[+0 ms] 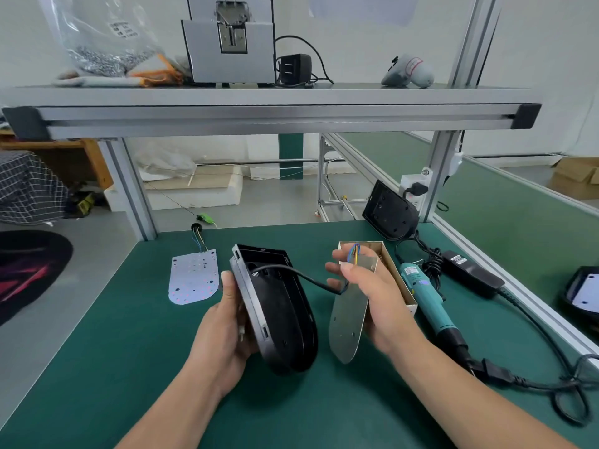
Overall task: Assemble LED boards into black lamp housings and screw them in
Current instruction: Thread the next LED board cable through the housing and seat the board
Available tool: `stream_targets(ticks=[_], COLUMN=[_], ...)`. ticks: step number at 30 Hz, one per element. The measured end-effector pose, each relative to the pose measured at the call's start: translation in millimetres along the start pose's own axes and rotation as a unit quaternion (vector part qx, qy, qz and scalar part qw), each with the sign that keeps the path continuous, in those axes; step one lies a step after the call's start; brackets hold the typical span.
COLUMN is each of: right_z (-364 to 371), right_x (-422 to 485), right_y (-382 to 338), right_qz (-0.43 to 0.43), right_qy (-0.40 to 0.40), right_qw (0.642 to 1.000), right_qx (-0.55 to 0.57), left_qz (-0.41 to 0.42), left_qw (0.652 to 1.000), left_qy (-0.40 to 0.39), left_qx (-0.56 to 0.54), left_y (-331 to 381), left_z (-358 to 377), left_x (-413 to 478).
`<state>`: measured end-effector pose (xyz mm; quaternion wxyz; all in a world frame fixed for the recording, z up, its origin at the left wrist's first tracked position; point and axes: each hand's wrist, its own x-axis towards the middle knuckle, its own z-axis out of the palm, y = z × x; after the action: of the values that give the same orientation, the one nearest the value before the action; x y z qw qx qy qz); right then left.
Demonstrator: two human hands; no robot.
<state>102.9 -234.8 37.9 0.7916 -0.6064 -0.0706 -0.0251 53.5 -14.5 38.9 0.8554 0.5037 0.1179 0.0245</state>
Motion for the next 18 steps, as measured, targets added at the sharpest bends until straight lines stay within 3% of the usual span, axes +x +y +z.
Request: stream_targets(ticks=[8,12,18], right_z=[0,-1,0], right_x=[-2,-4,-6], right_y=[-14,-22,-19], right_qz=[-0.057,-0.145,-0.211], right_qy=[-0.060,-0.082,-0.095], right_qw=[0.994,0.968,0.930], right_qx=[-0.067,-0.187,-0.287], left_qz=[-0.018,-0.032,-0.014], left_qw=[1.000,0.999,0.999], left_qy=[-0.009,0.003,-0.021], left_qx=[-0.018,-0.020,0.020], left_y=[3,6,6], left_z=[1,-4,-11], left_x=[-2,1,5])
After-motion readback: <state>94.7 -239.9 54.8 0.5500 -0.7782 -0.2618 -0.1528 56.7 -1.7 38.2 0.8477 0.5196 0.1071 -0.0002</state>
